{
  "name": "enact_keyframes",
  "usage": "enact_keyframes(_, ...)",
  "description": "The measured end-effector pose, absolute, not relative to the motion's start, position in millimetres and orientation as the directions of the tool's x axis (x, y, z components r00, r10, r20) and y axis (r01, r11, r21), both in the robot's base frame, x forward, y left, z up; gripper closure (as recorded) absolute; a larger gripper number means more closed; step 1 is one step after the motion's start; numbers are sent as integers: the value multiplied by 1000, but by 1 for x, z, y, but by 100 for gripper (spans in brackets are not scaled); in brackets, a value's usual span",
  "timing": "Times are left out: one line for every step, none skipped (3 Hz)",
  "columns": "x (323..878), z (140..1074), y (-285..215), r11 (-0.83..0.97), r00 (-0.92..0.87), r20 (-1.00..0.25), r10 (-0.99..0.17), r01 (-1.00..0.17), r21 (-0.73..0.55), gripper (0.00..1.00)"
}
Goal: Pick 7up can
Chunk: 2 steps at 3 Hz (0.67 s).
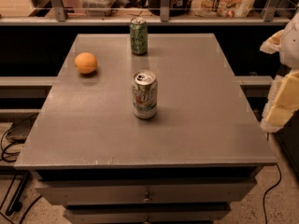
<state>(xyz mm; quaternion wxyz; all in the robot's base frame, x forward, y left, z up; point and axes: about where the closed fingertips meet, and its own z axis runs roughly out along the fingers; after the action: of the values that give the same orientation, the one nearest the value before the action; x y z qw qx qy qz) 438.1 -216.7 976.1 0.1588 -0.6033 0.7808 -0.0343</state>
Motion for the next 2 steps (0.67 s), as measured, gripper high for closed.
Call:
enact_keyframes(438, 976, -217, 270, -222, -207, -953, -931, -245, 0)
enact_keyframes(438, 974, -208, 236, -176, -247, -953, -943, -237, 0)
